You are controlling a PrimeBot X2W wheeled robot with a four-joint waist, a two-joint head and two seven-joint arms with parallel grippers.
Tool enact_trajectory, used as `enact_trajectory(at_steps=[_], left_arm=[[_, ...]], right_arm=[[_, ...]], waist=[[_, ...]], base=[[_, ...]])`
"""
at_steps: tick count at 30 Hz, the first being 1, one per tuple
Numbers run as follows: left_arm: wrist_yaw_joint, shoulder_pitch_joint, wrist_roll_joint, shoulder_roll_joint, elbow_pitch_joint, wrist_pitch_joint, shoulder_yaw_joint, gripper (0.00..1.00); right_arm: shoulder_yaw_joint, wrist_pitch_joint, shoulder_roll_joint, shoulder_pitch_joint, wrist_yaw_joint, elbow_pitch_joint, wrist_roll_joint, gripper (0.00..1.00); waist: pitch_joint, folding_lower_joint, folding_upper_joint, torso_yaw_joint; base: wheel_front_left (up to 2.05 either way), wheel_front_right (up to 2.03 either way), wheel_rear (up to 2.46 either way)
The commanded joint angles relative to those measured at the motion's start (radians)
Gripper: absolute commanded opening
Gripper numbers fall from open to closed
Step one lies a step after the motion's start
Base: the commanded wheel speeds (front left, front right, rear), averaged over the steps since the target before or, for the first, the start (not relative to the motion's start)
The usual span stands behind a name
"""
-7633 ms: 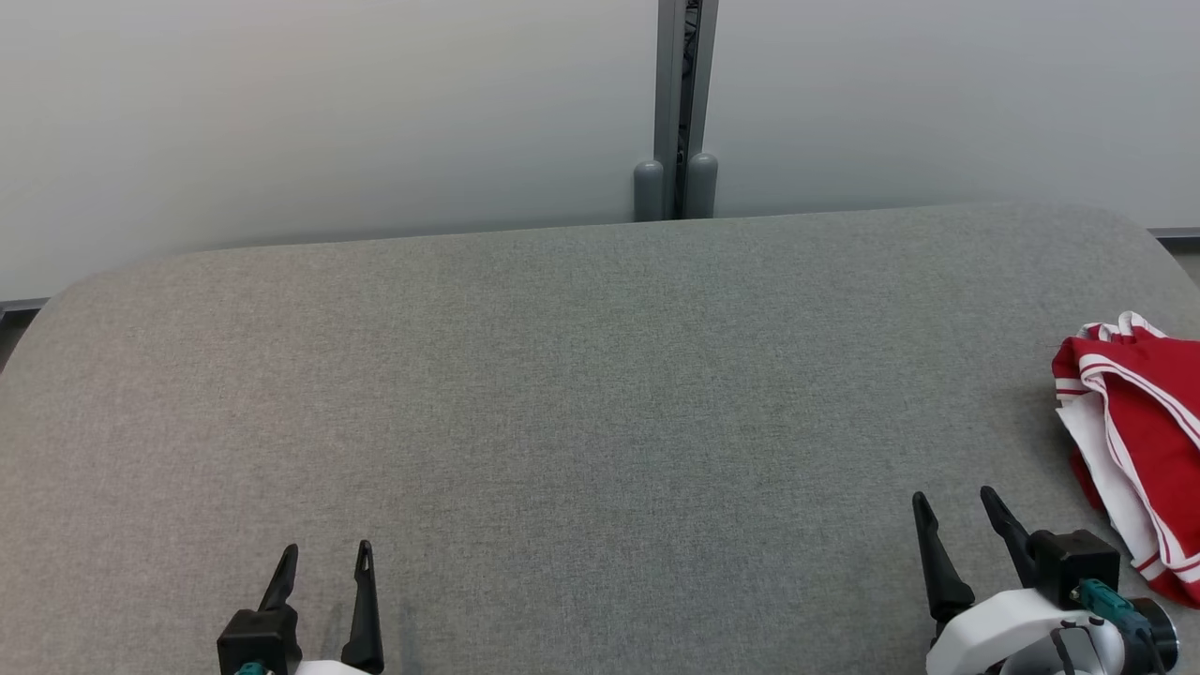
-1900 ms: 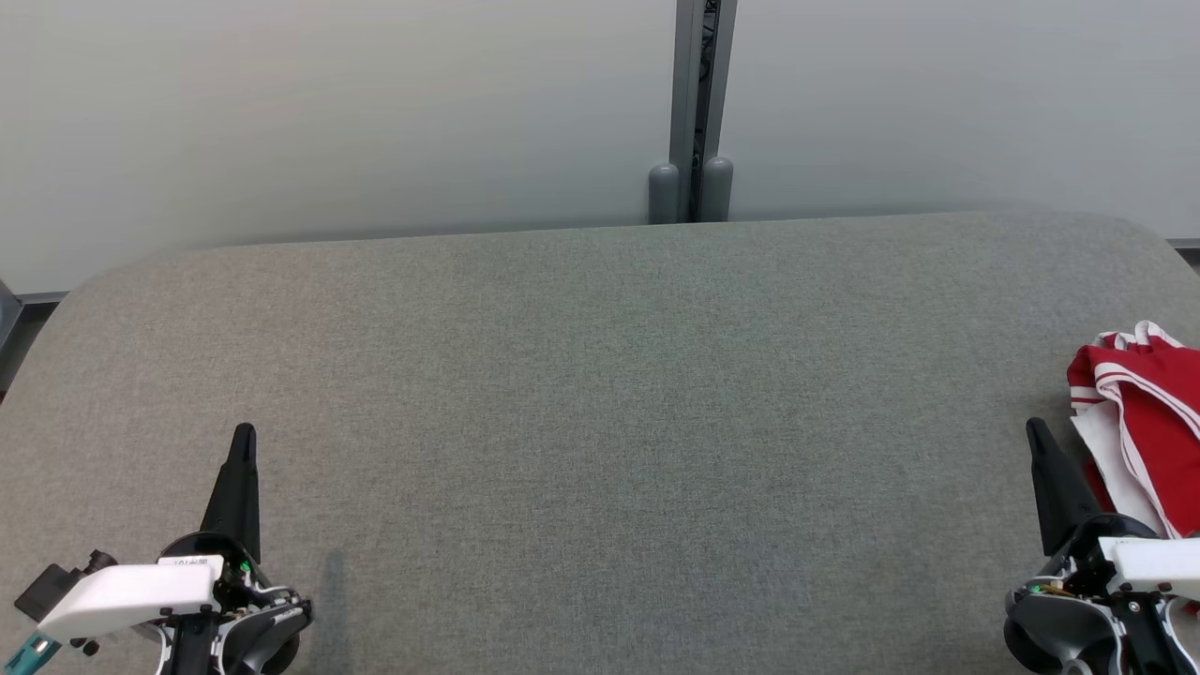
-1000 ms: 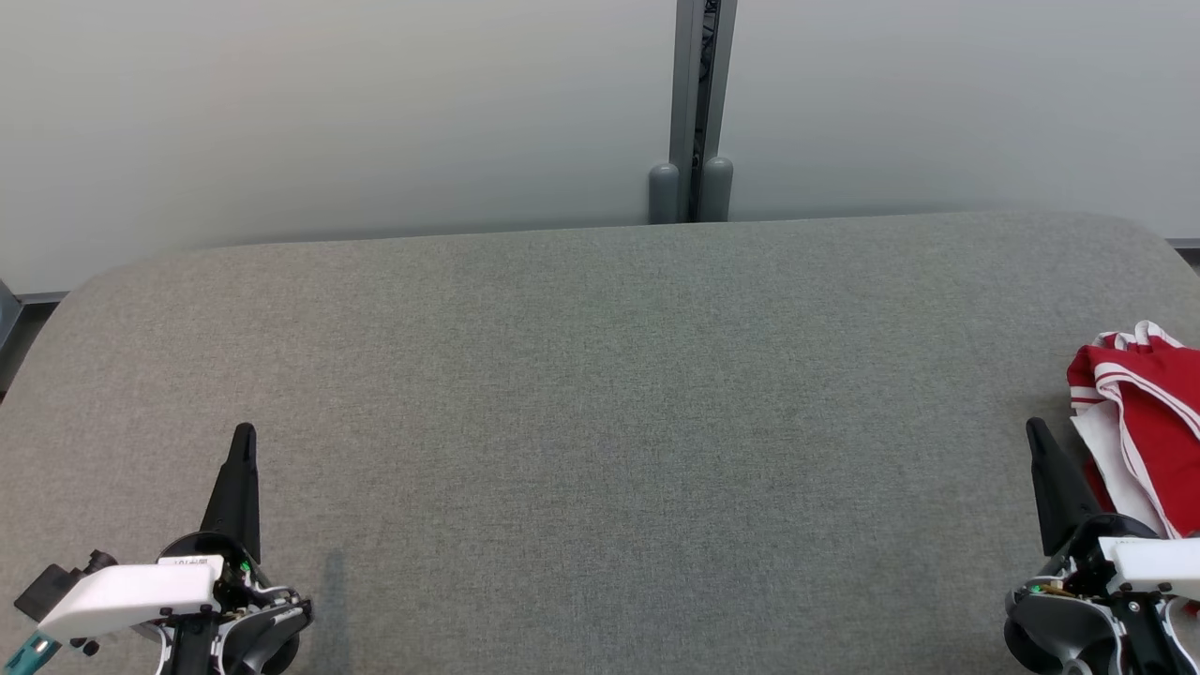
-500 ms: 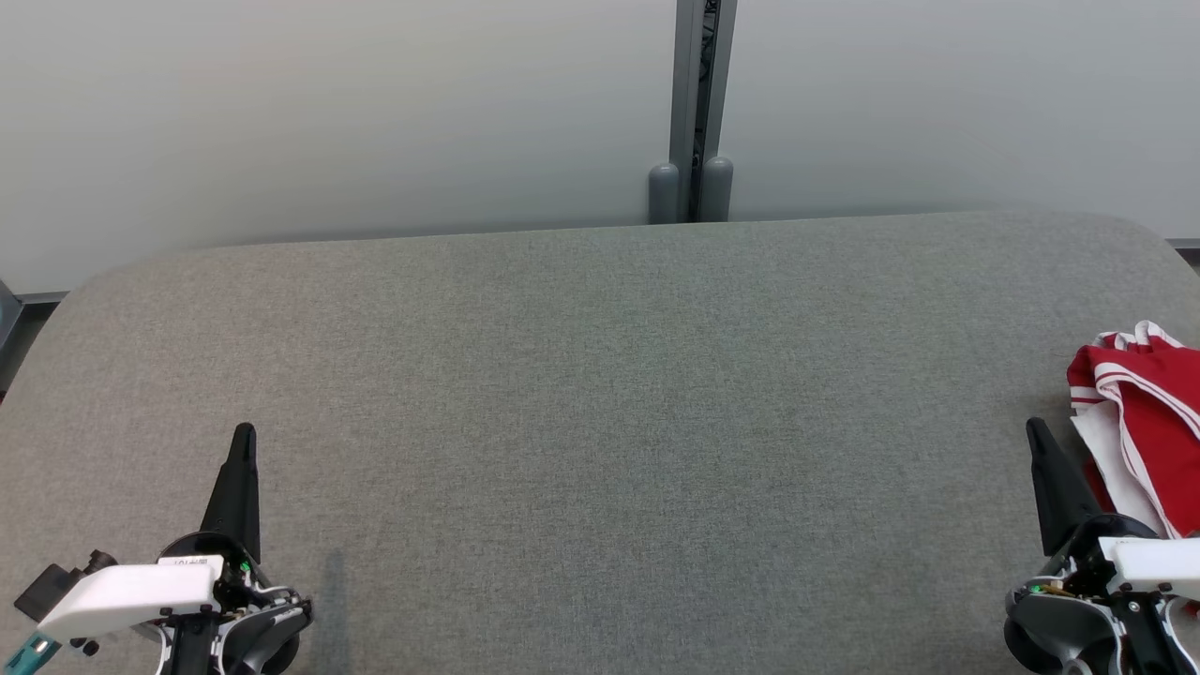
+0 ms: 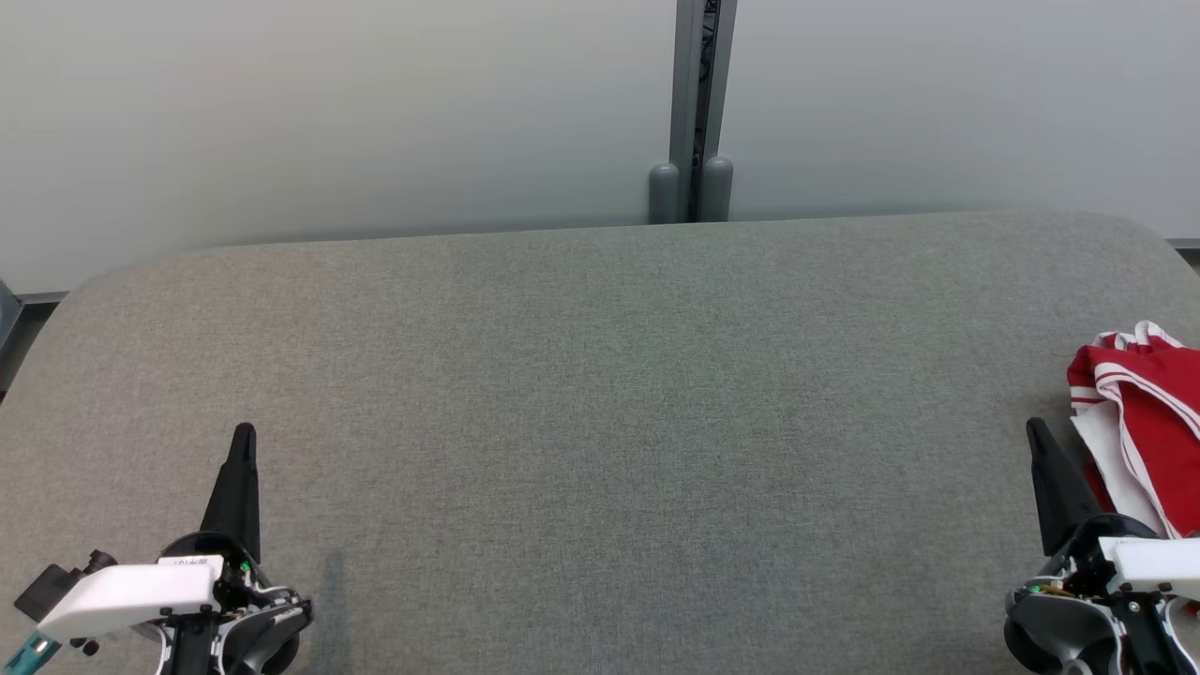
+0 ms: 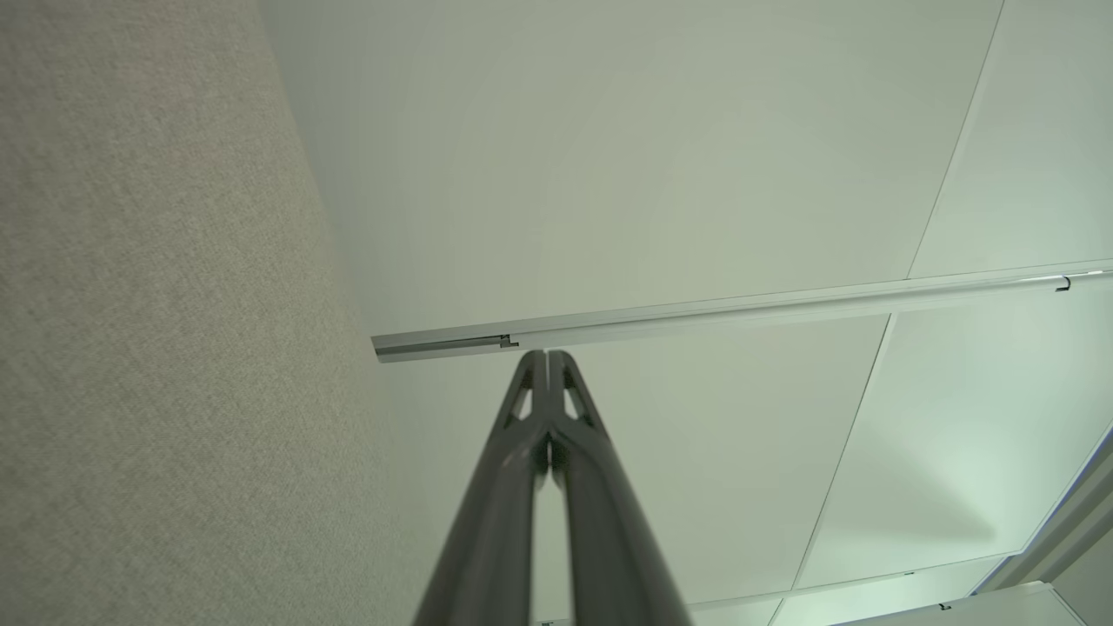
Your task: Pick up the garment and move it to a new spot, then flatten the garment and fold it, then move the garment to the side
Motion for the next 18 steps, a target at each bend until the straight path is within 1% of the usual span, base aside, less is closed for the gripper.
enact_trajectory(at_steps=[1, 18], left_arm=[[-0.004, -0.014, -0.001, 0.005, -0.003, 0.003, 0.004, 0.0], [-0.004, -0.014, -0.001, 0.005, -0.003, 0.003, 0.004, 0.0]], right_arm=[[-0.001, 0.003, -0.009, 0.008, 0.0, -0.003, 0.003, 0.0], [0.0, 0.003, -0.009, 0.008, 0.0, -0.003, 0.003, 0.0]], waist=[[0.0, 0.0, 0.0, 0.0], [0.0, 0.0, 0.0, 0.0]], base=[[0.0, 0.0, 0.0], [0.0, 0.0, 0.0]])
